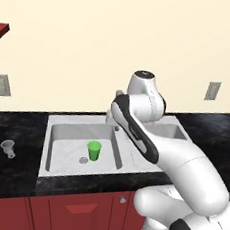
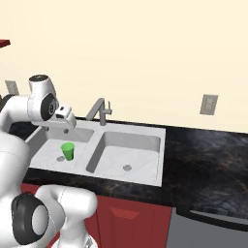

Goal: Move any existing items from the left basin to the right basin for drying. Then move the measuring cup from the counter to the left basin of the sink for washing.

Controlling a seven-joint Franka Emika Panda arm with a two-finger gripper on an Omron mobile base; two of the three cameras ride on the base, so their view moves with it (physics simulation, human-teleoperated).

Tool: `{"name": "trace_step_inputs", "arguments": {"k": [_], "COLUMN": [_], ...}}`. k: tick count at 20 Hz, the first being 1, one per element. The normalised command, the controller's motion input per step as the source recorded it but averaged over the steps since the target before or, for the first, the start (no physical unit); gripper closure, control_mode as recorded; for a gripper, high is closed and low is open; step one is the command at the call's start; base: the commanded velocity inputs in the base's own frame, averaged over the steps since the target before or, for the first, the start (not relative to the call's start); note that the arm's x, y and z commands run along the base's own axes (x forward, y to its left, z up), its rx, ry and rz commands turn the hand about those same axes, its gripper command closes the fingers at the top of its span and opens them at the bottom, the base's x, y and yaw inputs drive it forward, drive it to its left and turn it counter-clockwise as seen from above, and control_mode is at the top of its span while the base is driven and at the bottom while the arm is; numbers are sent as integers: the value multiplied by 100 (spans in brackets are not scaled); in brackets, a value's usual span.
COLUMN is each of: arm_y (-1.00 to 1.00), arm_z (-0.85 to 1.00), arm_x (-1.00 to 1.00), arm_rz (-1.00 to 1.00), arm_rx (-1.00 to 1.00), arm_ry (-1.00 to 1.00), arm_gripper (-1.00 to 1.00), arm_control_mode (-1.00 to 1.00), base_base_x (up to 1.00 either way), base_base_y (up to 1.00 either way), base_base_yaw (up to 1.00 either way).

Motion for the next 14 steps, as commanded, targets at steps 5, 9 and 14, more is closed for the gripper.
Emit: {"name": "trace_step_inputs", "arguments": {"k": [5, 9, 14], "arm_y": [23, 24, 24], "arm_z": [-25, -27, -27], "arm_x": [0, 1, 5], "arm_rz": [0, 0, 0], "arm_rx": [-2, -1, -1], "arm_ry": [0, 1, 4], "arm_gripper": [-100, -100, -100], "arm_control_mode": [-100, -100, -100], "base_base_x": [0, 0, 0], "base_base_y": [0, 0, 0], "base_base_yaw": [0, 0, 0]}}
